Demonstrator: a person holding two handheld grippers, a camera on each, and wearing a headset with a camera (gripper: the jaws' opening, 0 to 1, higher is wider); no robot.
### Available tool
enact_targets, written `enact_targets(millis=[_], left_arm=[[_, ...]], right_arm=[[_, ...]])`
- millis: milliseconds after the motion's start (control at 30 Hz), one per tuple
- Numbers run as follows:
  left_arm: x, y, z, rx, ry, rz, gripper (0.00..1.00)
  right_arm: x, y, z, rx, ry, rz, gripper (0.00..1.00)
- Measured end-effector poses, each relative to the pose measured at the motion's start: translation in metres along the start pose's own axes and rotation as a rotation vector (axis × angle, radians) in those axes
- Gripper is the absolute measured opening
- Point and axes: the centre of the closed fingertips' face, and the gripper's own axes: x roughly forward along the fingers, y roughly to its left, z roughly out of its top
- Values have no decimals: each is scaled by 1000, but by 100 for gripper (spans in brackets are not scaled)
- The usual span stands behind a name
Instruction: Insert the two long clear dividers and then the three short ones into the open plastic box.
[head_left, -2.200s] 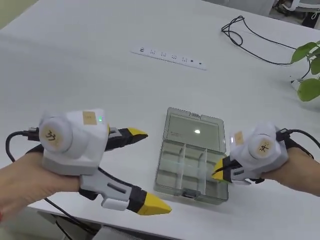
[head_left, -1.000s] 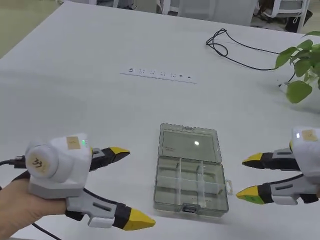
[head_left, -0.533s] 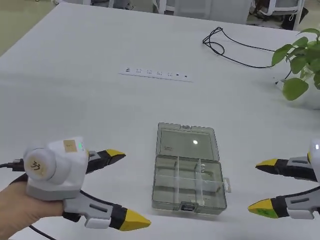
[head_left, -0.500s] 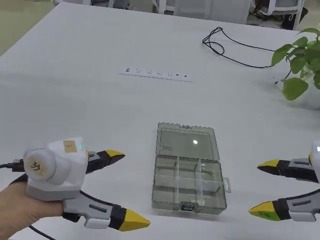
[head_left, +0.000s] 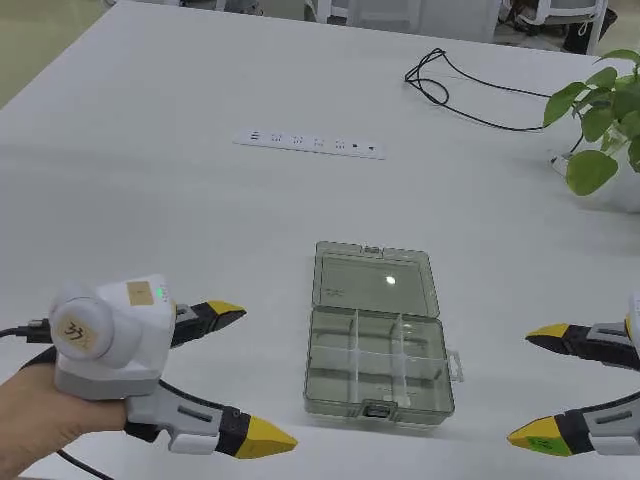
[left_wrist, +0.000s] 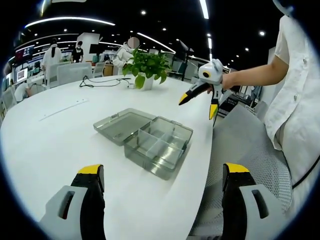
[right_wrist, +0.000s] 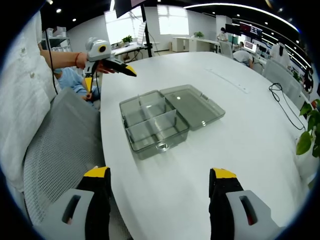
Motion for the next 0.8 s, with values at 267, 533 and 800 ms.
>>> enact_targets(millis=[267, 533, 800], left_arm=[[0, 1, -3, 2, 11, 2, 100], [0, 1, -4, 0, 10, 3, 100], [0, 0, -4, -2, 10, 2, 100]], right_arm=[[1, -3, -4, -2, 6, 6, 83], [1, -2, -3, -5, 7, 9, 84], [2, -1, -2, -9, 6, 13, 84]])
